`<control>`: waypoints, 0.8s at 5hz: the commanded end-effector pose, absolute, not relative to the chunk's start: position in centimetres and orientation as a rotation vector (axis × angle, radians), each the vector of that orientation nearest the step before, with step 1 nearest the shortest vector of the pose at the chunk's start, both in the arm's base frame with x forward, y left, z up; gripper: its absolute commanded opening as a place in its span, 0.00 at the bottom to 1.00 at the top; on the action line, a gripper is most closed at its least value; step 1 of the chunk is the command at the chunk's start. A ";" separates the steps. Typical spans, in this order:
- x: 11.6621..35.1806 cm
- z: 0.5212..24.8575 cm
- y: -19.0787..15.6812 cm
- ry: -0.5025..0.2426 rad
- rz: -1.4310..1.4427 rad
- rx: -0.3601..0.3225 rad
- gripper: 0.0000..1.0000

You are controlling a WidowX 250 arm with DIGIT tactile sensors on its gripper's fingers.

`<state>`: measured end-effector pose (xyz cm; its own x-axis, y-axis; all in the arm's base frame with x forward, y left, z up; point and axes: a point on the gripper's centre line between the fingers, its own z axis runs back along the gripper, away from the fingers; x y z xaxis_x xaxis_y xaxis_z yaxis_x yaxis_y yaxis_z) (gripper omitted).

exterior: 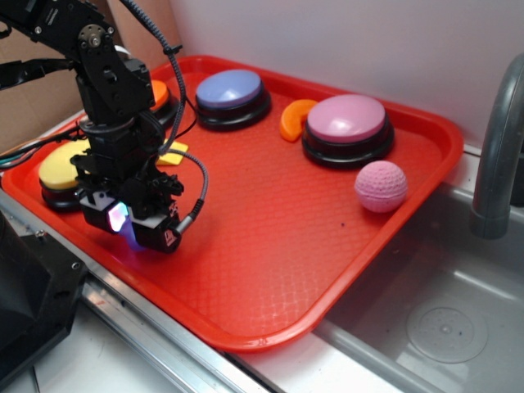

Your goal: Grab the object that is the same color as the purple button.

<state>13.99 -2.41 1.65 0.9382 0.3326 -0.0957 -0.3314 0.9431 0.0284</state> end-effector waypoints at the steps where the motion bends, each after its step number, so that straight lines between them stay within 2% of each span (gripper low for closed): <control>1: 15.6 6.6 -3.3 0.032 0.357 0.007 0.00; 2: 17.1 10.5 -3.4 -0.043 0.377 -0.025 0.00; 3: 18.2 14.8 -2.9 -0.080 0.398 -0.054 0.00; 4: 18.7 18.7 -1.9 -0.163 0.377 -0.063 0.00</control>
<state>18.65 -2.36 17.45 0.9284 0.3582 0.0993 -0.3524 0.9331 -0.0713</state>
